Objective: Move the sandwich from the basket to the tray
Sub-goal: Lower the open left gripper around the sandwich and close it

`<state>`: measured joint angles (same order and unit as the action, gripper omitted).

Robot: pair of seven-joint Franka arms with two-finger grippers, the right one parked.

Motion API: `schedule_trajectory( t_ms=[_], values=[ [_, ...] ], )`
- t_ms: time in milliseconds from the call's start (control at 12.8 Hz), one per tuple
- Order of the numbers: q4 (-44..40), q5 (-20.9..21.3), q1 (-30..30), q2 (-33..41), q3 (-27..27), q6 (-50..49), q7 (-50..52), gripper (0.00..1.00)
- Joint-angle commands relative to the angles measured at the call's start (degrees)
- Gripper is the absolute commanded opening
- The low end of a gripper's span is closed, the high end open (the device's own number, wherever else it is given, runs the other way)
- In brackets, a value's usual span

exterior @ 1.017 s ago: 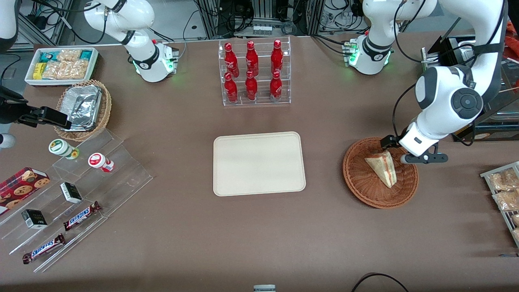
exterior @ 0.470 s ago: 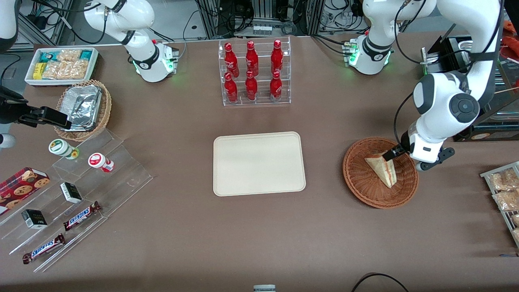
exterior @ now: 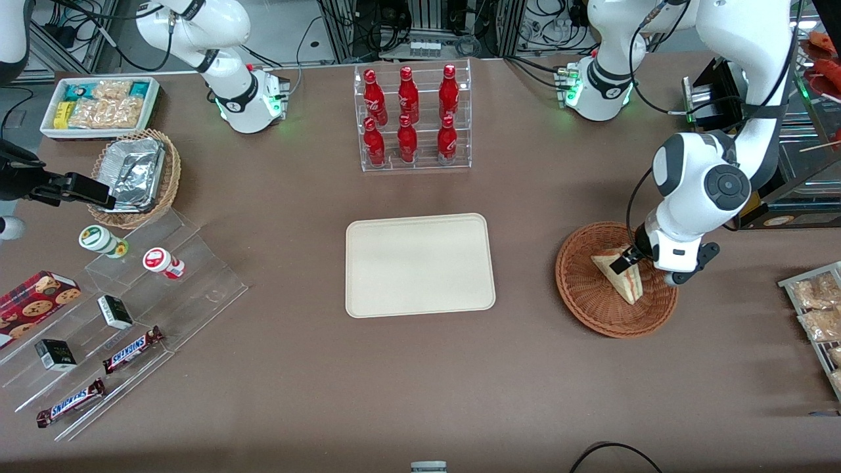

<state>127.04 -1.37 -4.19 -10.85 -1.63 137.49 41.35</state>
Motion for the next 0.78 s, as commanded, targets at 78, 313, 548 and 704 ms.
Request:
schedule_trajectory(
  t_ms=[78, 313, 548, 704],
  values=[
    [0.0, -0.7, -0.1, -2.7, 0.0, 2.8, 0.9, 1.00],
    [0.2, -0.7, 0.0, -4.5, 0.0, 4.1, 1.0, 0.97],
    [1.0, -0.7, 0.0, -4.1, 0.0, 3.2, 0.9, 0.00],
    [0.5, -0.4, 0.0, -3.1, 0.0, -1.0, -0.7, 0.00]
  ],
)
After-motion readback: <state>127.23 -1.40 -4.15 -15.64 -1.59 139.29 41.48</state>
